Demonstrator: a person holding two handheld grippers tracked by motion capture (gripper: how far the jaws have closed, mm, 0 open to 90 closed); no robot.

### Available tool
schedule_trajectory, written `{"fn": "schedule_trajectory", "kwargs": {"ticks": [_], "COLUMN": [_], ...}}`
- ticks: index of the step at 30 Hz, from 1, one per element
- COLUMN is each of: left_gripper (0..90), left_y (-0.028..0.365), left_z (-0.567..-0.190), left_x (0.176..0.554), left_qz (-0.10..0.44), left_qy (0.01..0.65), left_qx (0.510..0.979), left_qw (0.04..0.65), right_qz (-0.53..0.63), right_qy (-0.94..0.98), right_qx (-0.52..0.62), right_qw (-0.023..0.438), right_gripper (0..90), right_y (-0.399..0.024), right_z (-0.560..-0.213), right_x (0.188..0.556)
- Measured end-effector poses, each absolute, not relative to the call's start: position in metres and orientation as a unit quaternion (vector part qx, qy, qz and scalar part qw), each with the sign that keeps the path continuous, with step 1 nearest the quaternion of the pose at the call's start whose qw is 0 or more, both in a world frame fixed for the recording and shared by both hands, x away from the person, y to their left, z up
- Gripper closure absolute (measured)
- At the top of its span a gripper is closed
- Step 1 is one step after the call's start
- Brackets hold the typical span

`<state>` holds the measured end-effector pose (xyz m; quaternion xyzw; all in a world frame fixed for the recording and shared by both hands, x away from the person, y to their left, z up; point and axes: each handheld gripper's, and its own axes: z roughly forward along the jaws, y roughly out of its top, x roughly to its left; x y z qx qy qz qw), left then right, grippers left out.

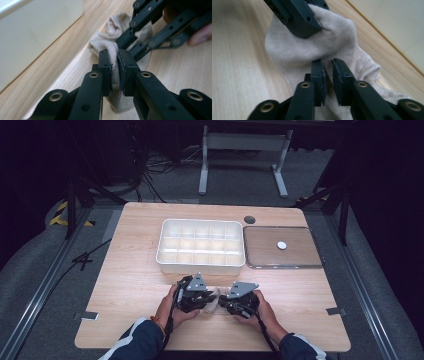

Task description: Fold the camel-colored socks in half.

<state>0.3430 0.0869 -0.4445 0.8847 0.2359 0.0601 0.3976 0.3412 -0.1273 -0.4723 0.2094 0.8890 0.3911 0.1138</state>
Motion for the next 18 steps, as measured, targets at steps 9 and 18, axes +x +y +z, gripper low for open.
{"fn": "schedule_trajectory", "kwargs": {"ticks": [9, 18], "left_gripper": [81.3, 81.1], "left_y": [0.088, 0.082], "left_z": [-0.446, -0.445], "left_x": [0.344, 0.349], "left_qz": [0.055, 0.053], "left_qy": [0.241, 0.250], "left_qx": [0.885, 0.881], "left_qw": [0.396, 0.398], "right_qz": [0.415, 0.374], "right_qy": [0.858, 0.875], "right_qx": [0.263, 0.285], "right_qw": [0.152, 0.115], "right_gripper": [72.3, 71.8], "right_y": [-0.198, -0.202], "right_z": [-0.445, -0.472], "right_x": [0.349, 0.358]}}
